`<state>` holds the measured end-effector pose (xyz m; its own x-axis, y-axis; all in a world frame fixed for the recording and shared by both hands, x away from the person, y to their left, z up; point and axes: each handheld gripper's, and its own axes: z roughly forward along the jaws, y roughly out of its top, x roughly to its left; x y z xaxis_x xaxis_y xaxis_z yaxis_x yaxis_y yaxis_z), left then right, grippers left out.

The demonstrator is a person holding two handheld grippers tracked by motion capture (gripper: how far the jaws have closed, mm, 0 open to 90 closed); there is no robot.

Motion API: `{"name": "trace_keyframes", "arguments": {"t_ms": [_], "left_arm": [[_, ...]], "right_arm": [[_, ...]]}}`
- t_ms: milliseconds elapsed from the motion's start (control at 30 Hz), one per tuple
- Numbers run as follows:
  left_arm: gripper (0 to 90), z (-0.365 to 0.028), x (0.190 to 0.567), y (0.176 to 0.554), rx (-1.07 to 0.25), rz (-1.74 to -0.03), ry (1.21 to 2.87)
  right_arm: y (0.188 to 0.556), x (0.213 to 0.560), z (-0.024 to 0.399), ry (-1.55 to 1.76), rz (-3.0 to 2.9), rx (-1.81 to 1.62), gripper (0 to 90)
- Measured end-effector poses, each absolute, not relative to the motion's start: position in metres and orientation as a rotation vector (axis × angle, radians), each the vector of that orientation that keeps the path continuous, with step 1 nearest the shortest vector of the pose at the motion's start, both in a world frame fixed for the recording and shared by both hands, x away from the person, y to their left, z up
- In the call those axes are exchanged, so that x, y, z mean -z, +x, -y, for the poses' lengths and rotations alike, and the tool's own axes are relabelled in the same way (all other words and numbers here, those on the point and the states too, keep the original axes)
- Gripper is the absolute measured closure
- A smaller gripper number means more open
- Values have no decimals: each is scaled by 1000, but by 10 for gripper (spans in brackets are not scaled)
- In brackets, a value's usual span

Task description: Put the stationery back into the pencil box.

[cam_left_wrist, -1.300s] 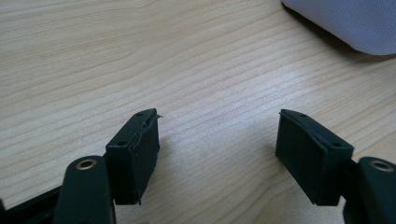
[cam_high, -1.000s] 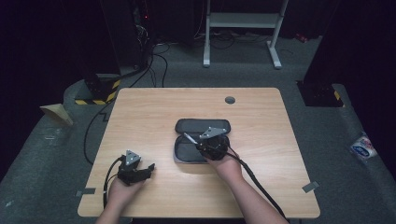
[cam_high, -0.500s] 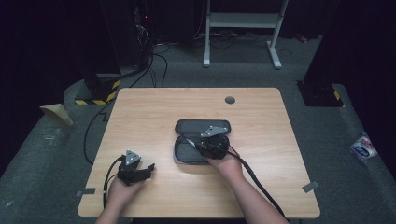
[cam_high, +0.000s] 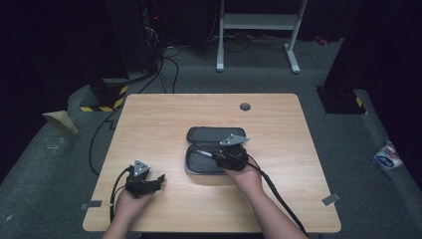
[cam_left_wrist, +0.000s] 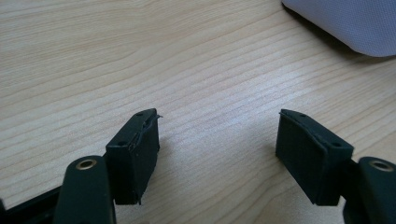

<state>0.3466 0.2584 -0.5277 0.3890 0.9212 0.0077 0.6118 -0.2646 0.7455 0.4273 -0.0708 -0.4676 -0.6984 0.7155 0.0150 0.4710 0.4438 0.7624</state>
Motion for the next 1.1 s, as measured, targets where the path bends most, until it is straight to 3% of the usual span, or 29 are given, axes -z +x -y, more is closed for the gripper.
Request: {"name": "trace_keyframes", "arguments": {"t_ms": [667, 1000, 1100], "left_arm": [[303, -258, 528, 346, -599, -1314, 1974], [303, -258, 529, 345, -610, -1329, 1961], [223, -256, 529, 344, -597, -1319, 1985]], "right_arm": [[417, 465, 89, 1046, -2288, -1195, 414], [410, 465, 103, 1080, -2233, -1207, 303], [409, 464, 107, 1100, -2227, -1219, 288]]}}
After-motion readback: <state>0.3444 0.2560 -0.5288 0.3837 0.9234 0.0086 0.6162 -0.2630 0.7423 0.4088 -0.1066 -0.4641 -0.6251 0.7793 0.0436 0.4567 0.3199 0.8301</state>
